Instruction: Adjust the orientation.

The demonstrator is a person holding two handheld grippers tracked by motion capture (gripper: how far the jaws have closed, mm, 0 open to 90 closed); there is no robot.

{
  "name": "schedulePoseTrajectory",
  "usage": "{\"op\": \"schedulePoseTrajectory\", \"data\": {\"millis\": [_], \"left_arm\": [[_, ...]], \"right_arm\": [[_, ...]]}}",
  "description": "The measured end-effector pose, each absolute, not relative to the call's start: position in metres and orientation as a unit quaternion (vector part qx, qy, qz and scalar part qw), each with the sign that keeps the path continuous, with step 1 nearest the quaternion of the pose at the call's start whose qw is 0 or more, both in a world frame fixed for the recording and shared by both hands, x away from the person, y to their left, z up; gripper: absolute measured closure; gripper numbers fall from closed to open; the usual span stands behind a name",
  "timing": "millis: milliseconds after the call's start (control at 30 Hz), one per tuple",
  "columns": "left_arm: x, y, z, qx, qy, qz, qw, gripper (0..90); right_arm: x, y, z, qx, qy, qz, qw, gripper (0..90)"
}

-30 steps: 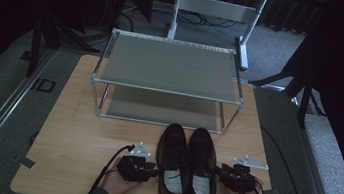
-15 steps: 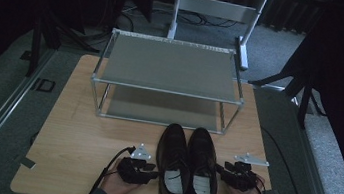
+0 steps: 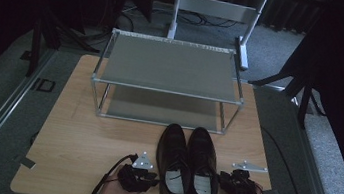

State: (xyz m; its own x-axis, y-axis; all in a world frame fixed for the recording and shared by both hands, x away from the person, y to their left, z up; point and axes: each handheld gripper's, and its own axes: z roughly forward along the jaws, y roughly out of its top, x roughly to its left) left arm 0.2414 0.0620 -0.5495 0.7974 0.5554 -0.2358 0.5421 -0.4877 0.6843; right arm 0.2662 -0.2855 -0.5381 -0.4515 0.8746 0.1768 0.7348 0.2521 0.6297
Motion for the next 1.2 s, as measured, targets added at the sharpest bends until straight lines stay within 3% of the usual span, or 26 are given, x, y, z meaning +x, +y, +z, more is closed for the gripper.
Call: {"op": "schedulePoseTrajectory", "data": {"millis": [200,467,633,833,867,933,1200], "left_arm": [[0.235,0.044,-0.551,0.867,0.297,-0.008,0.400,72.3],[0.233,0.030,-0.551,0.868,0.295,-0.013,0.398,71.9],[0.234,0.030,-0.551,0.869,0.288,-0.020,0.402,67.8],[0.234,0.035,-0.545,0.871,0.295,0.014,0.393,63.6],[0.235,0.048,-0.535,0.862,0.306,0.041,0.403,62.8],[0.237,0.055,-0.529,0.860,0.309,0.061,0.401,62.2],[0.246,0.072,-0.522,0.845,0.335,0.081,0.409,60.0]], "right_arm": [[0.277,-0.287,-0.536,0.518,0.782,0.323,0.126,72.9],[0.290,-0.299,-0.535,0.526,0.774,0.327,0.128,71.5],[0.290,-0.308,-0.525,0.533,0.762,0.338,0.143,63.3],[0.281,-0.309,-0.499,0.519,0.760,0.348,0.179,58.7],[0.276,-0.307,-0.487,0.508,0.762,0.356,0.187,52.3],[0.273,-0.304,-0.477,0.496,0.766,0.362,0.190,48.8],[0.257,-0.289,-0.457,0.468,0.774,0.376,0.200,42.8]]}}
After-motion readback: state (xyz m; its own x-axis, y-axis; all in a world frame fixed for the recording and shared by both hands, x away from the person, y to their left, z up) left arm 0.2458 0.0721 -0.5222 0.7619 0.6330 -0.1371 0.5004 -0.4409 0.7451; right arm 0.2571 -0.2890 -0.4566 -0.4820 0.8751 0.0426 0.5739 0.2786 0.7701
